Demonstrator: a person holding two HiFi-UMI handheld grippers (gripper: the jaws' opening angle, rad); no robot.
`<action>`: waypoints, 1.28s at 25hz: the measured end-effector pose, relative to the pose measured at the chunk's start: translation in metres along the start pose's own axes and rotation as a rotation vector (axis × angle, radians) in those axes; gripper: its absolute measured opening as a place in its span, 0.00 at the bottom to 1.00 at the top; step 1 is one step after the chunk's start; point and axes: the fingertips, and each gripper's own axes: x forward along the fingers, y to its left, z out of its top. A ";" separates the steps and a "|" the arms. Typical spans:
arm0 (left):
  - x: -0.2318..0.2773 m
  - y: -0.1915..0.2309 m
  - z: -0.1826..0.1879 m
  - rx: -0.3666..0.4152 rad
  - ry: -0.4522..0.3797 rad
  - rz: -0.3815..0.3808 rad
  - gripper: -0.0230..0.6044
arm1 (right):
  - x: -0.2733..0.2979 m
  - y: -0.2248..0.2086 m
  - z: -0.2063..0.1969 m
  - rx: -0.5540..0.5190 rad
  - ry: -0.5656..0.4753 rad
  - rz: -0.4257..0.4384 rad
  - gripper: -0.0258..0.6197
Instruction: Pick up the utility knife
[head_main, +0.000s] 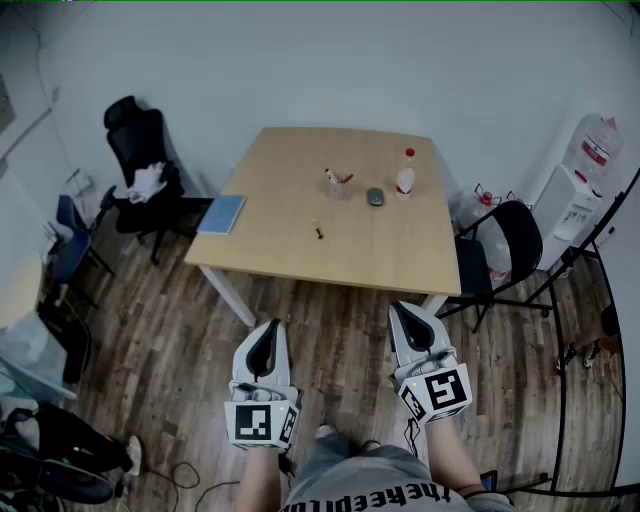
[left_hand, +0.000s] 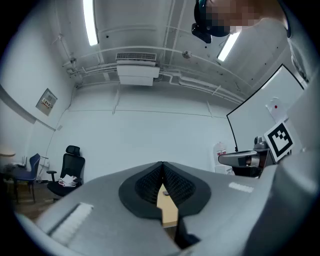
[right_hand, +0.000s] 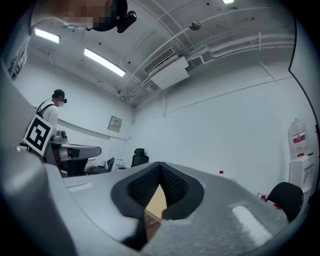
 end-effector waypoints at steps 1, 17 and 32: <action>0.000 0.001 0.000 0.001 0.001 0.000 0.07 | 0.001 0.001 0.000 0.000 0.001 -0.001 0.04; 0.016 0.023 -0.001 0.005 0.000 -0.007 0.07 | 0.026 0.005 -0.003 0.009 0.000 -0.009 0.04; 0.038 0.065 -0.012 0.001 -0.008 -0.040 0.07 | 0.061 0.016 -0.011 0.032 -0.020 -0.050 0.04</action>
